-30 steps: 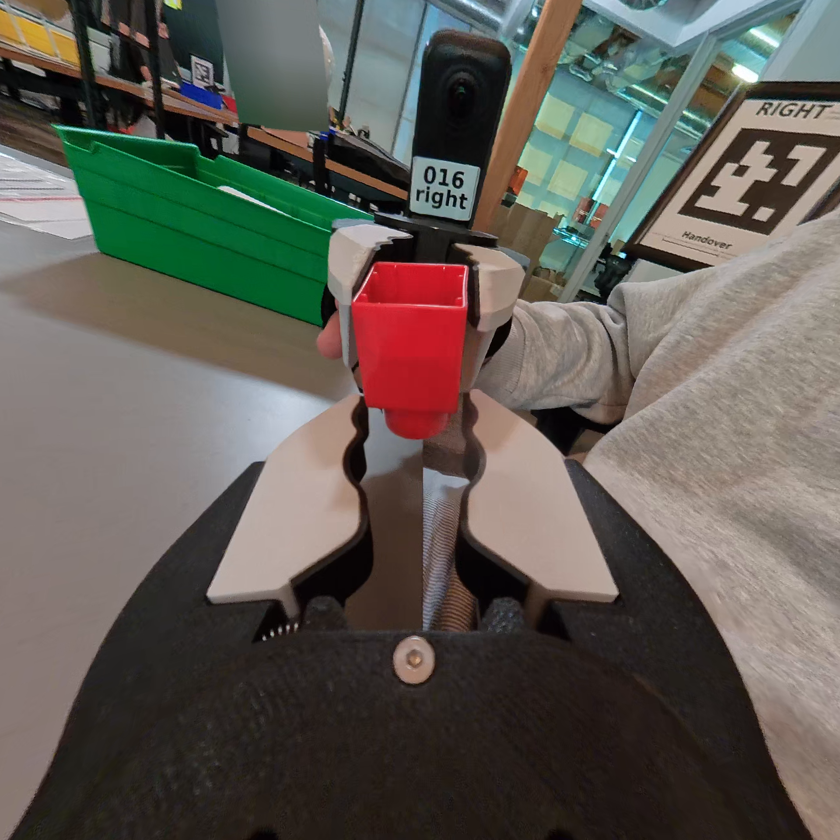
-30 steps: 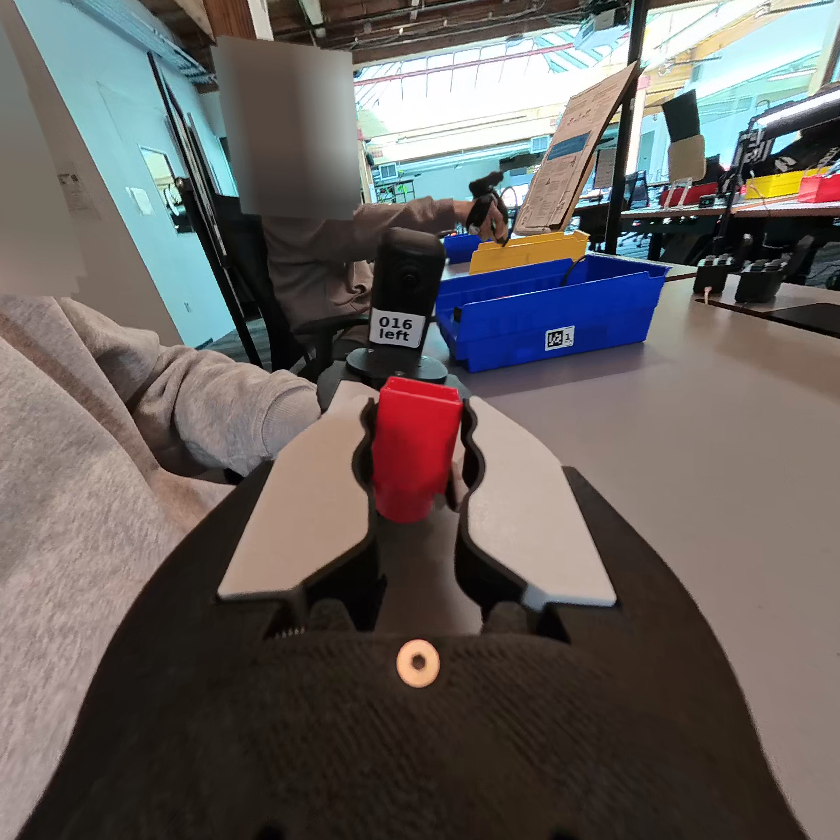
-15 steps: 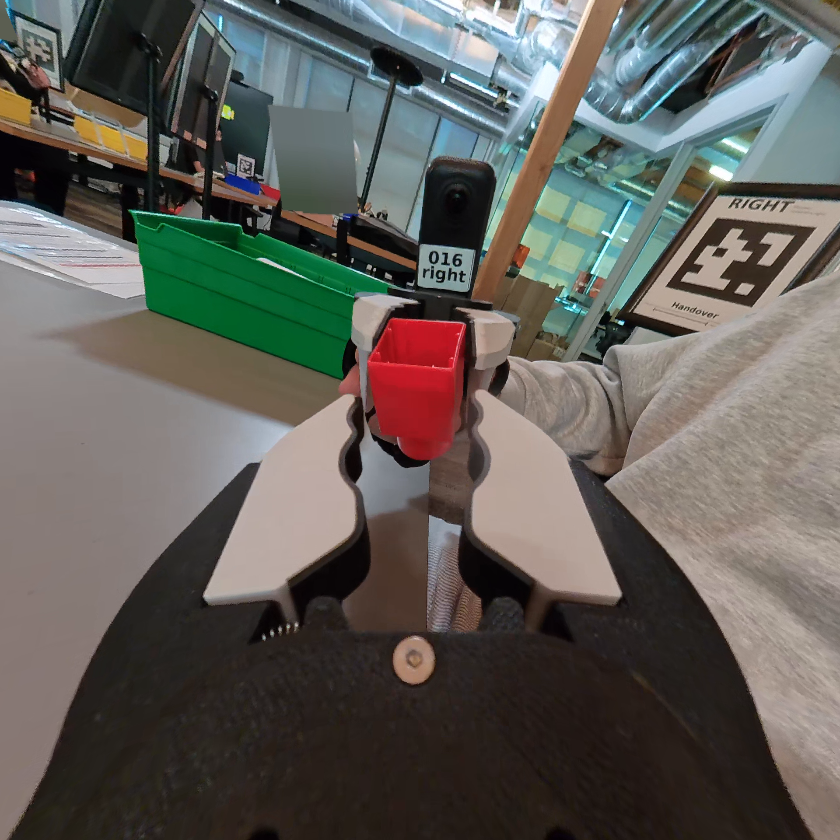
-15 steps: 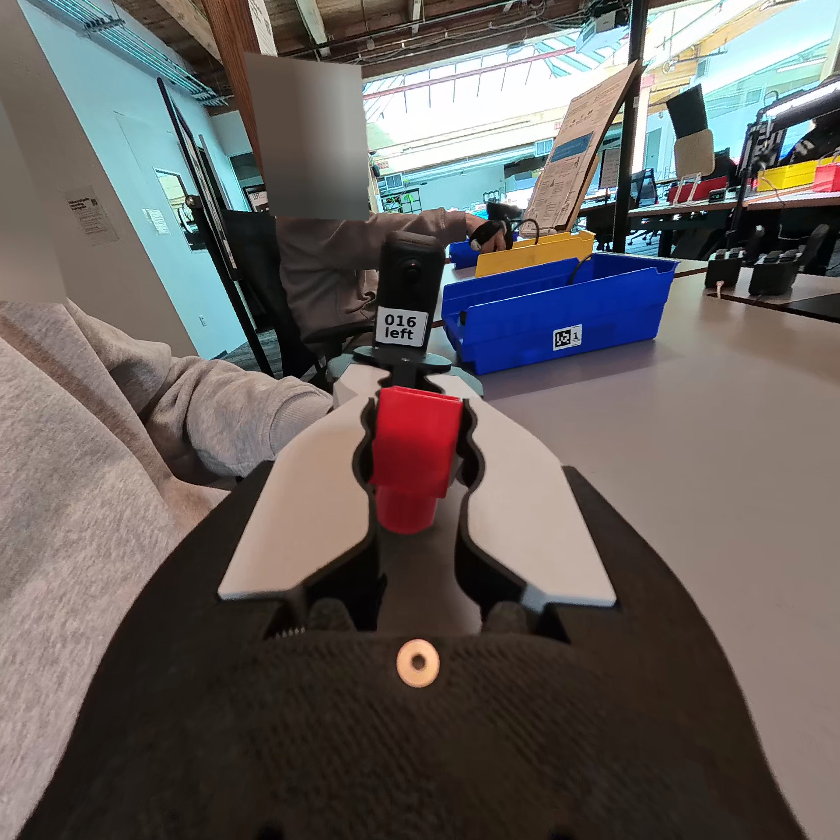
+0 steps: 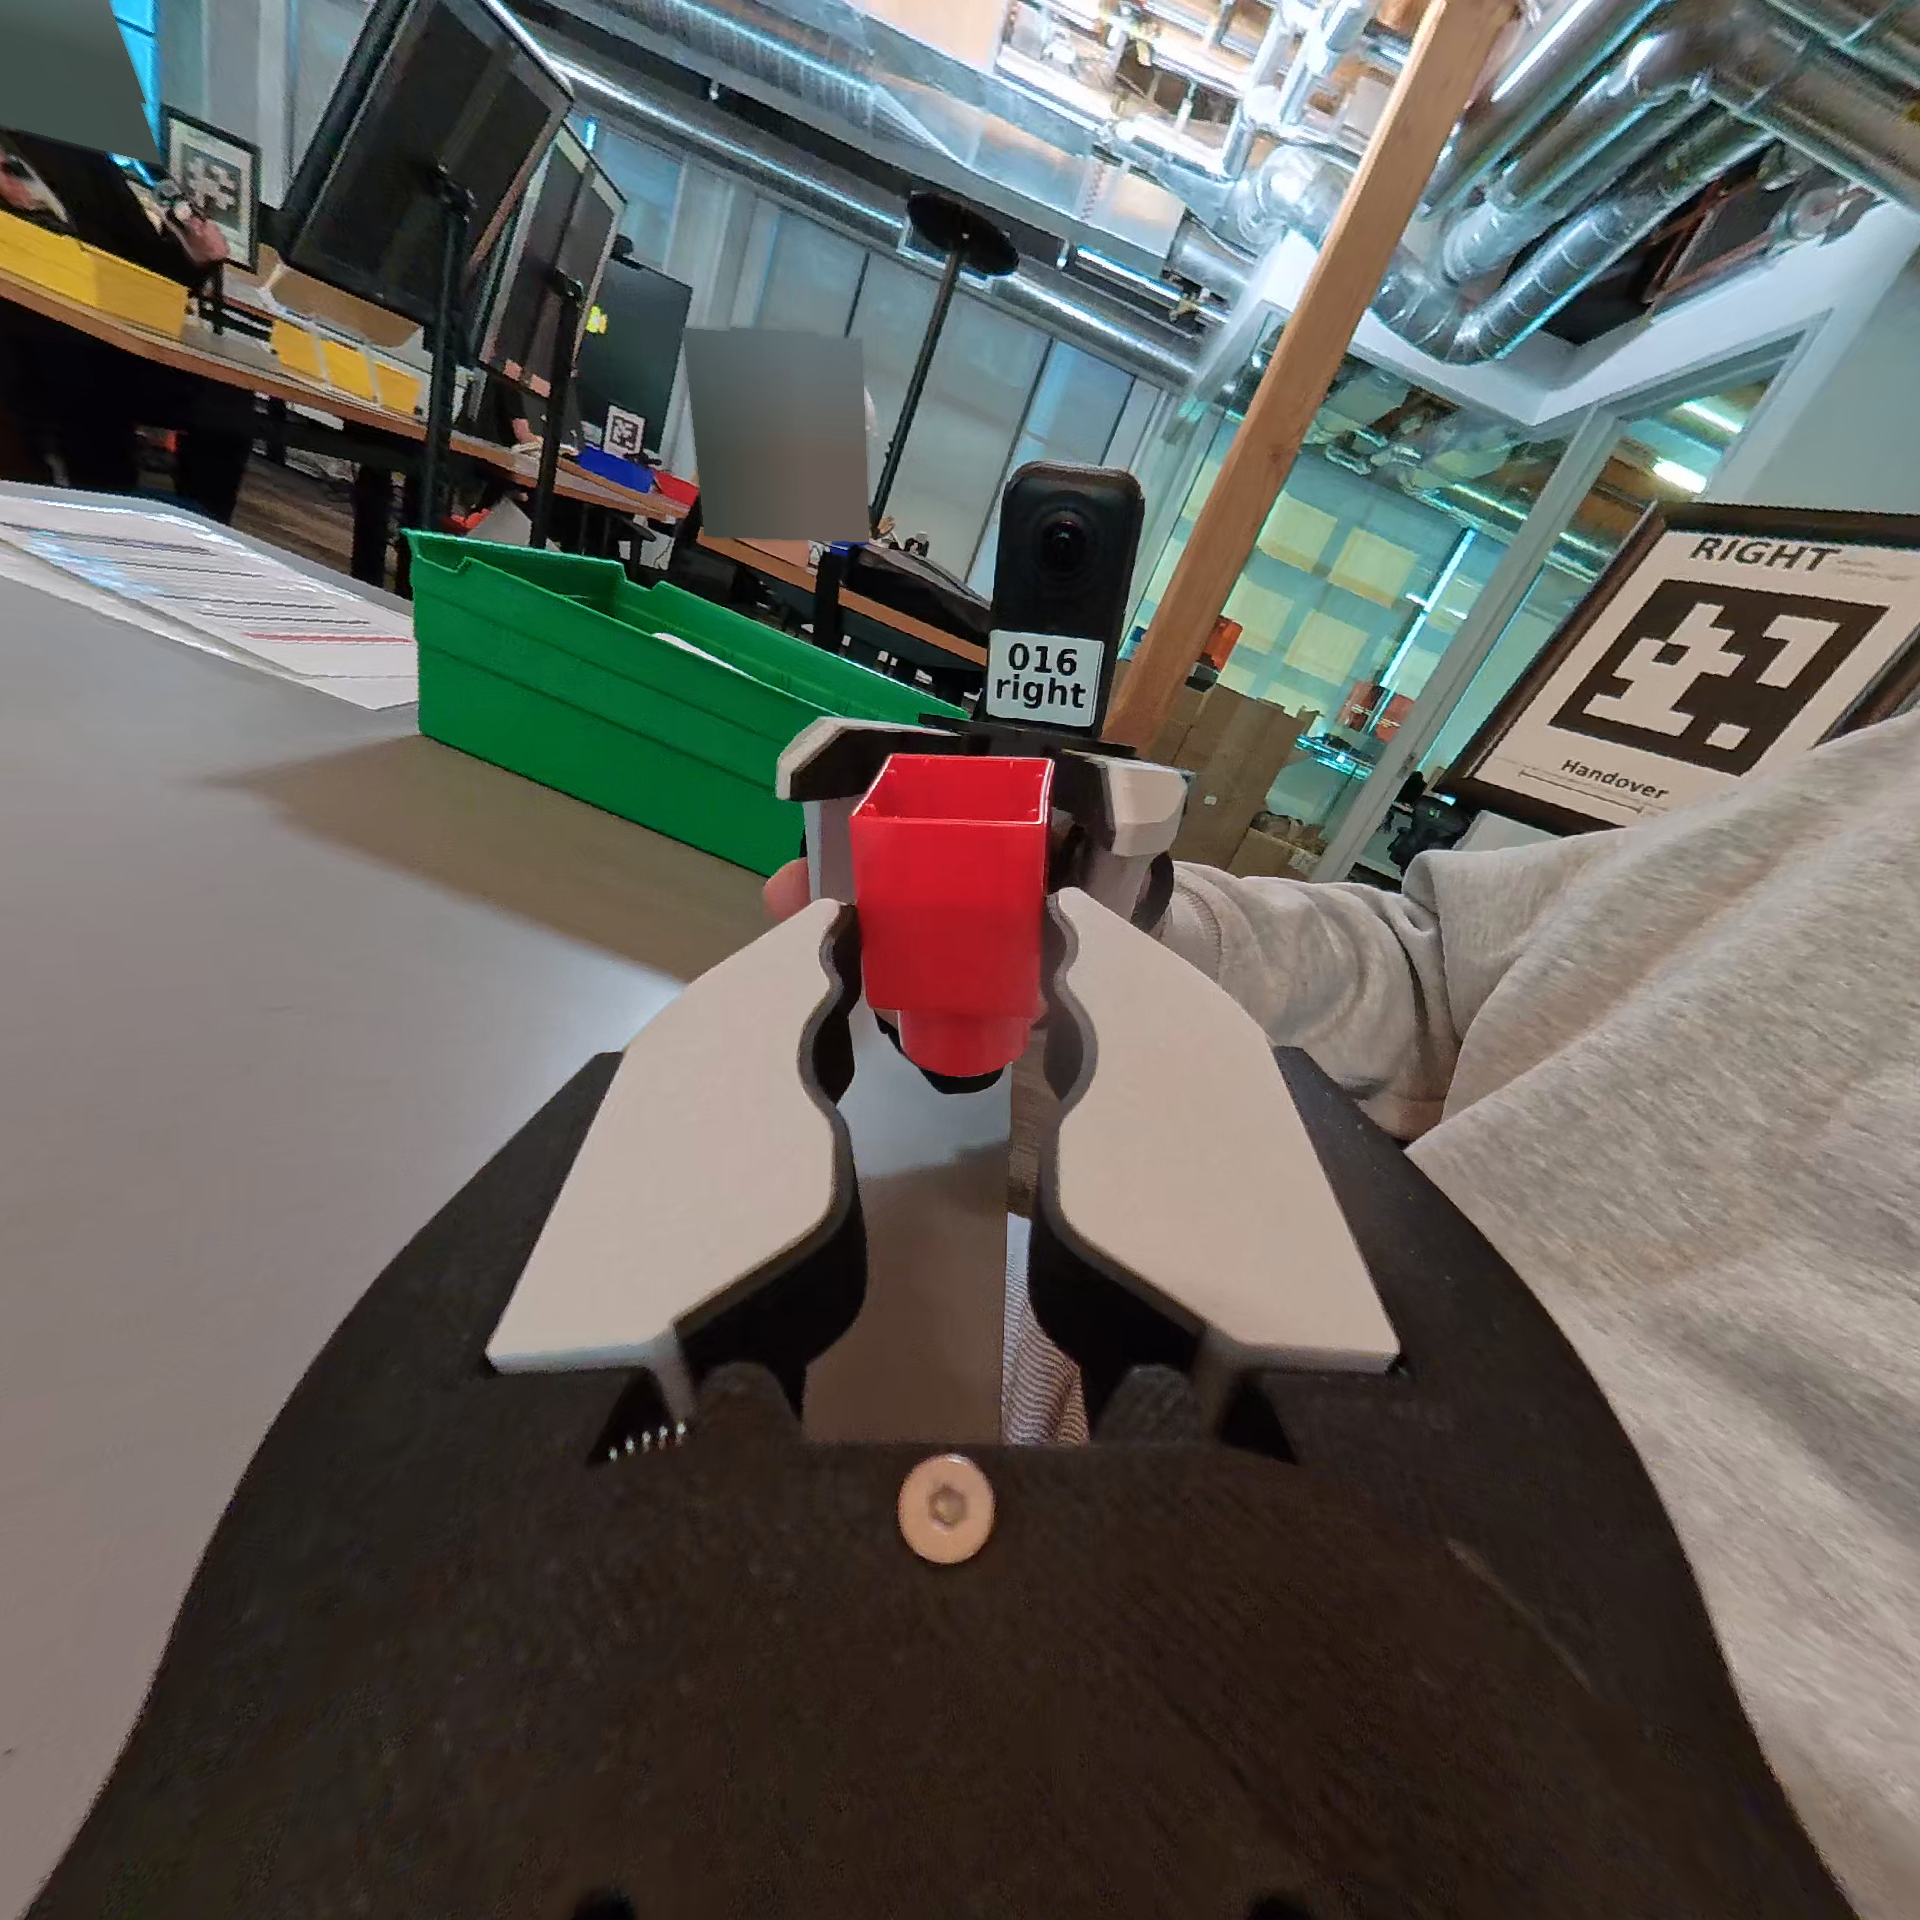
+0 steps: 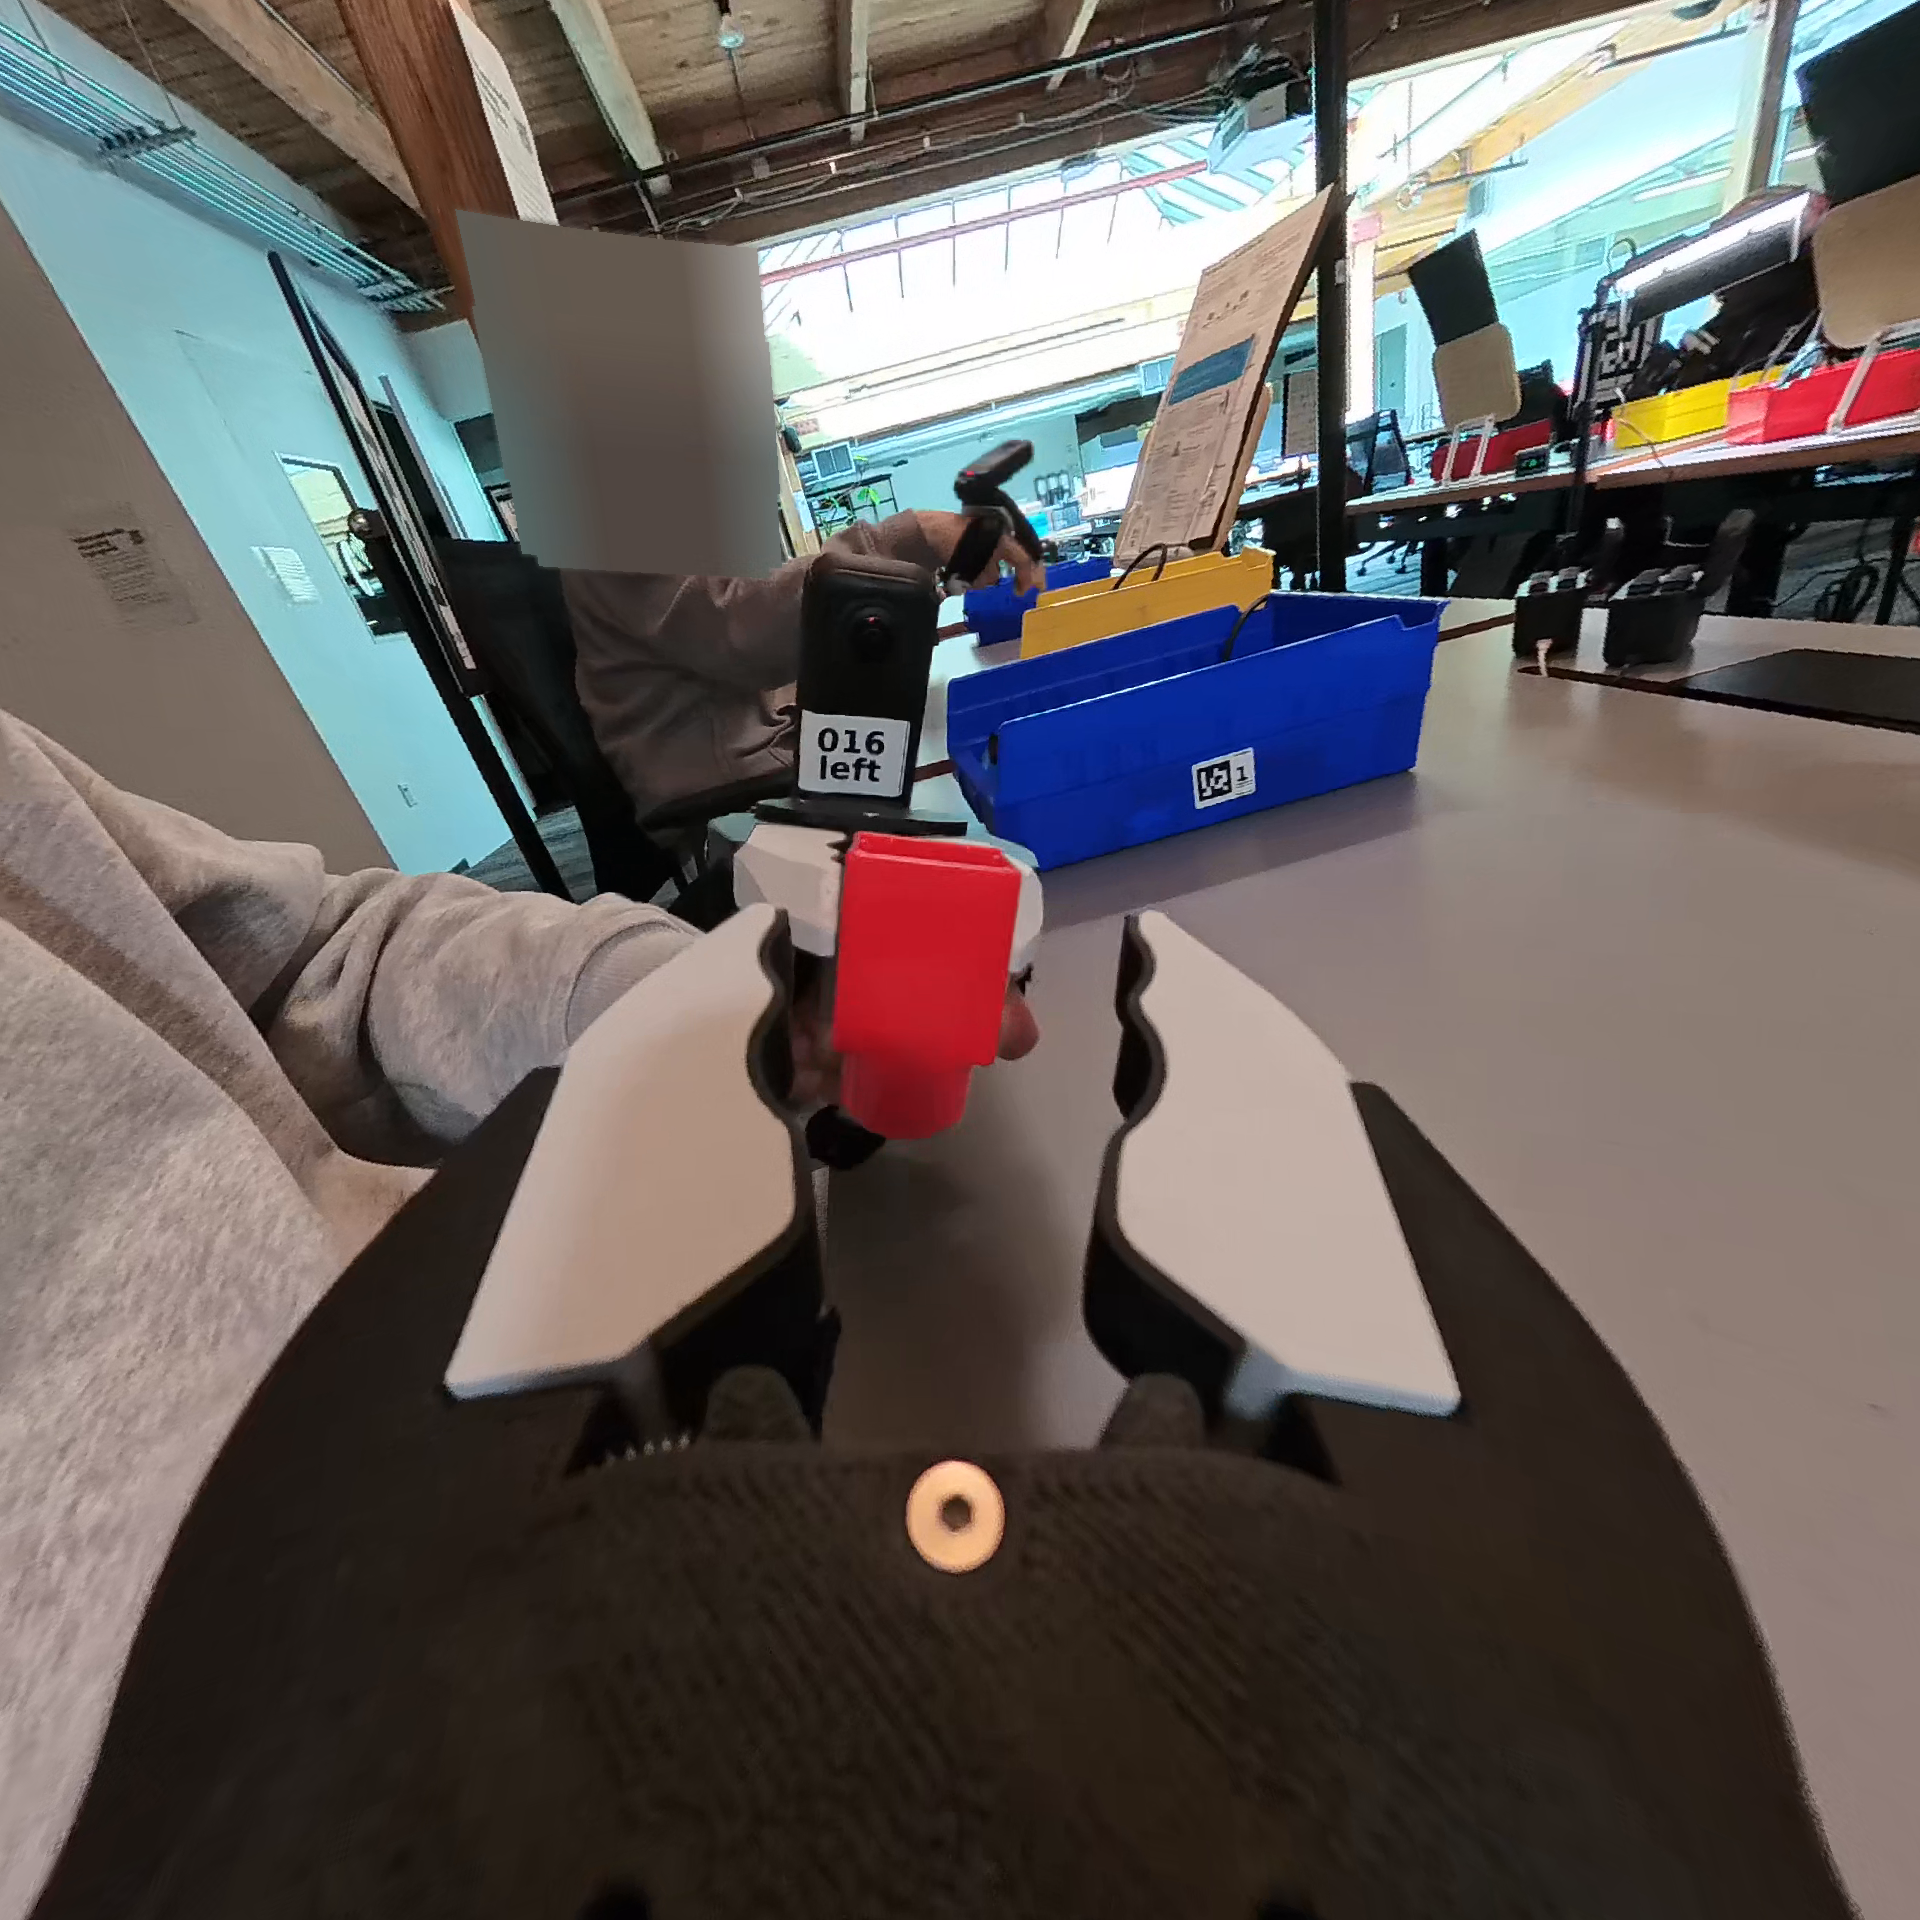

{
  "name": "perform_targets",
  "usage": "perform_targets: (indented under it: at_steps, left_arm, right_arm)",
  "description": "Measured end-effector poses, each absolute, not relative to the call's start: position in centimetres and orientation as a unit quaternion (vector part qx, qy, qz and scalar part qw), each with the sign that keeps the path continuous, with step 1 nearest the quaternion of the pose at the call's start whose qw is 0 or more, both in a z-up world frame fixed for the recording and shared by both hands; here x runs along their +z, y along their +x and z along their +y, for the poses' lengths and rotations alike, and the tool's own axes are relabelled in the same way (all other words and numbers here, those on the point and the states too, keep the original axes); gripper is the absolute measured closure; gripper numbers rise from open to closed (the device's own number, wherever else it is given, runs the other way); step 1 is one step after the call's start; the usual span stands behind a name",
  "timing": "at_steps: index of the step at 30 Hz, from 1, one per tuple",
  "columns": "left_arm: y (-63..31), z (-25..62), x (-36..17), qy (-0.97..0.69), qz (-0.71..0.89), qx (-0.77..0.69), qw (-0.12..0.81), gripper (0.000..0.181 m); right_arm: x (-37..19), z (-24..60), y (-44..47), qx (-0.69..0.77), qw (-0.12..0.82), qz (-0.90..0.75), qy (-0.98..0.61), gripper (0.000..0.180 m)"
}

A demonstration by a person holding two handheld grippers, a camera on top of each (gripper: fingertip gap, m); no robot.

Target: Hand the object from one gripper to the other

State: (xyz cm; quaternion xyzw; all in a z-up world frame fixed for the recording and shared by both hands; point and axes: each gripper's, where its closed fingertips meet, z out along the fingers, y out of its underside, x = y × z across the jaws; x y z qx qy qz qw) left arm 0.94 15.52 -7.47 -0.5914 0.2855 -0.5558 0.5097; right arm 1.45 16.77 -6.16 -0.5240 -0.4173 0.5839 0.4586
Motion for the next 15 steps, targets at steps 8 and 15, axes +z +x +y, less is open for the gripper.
perform_targets:
  at_steps: [8, 15]
  left_arm:
    - [1.4, 14.1, -7.4, -0.572, 0.318, -0.596, 0.465, 0.148]
    - [2.4, 11.9, -7.1, -0.541, 0.358, -0.634, 0.421, 0.148]
  right_arm:
    - [-5.2, 15.7, 2.0, 0.653, 0.407, -0.409, -0.492, 0.125]
    - [-4.7, 14.1, 2.7, 0.708, 0.341, -0.420, -0.454, 0.127]
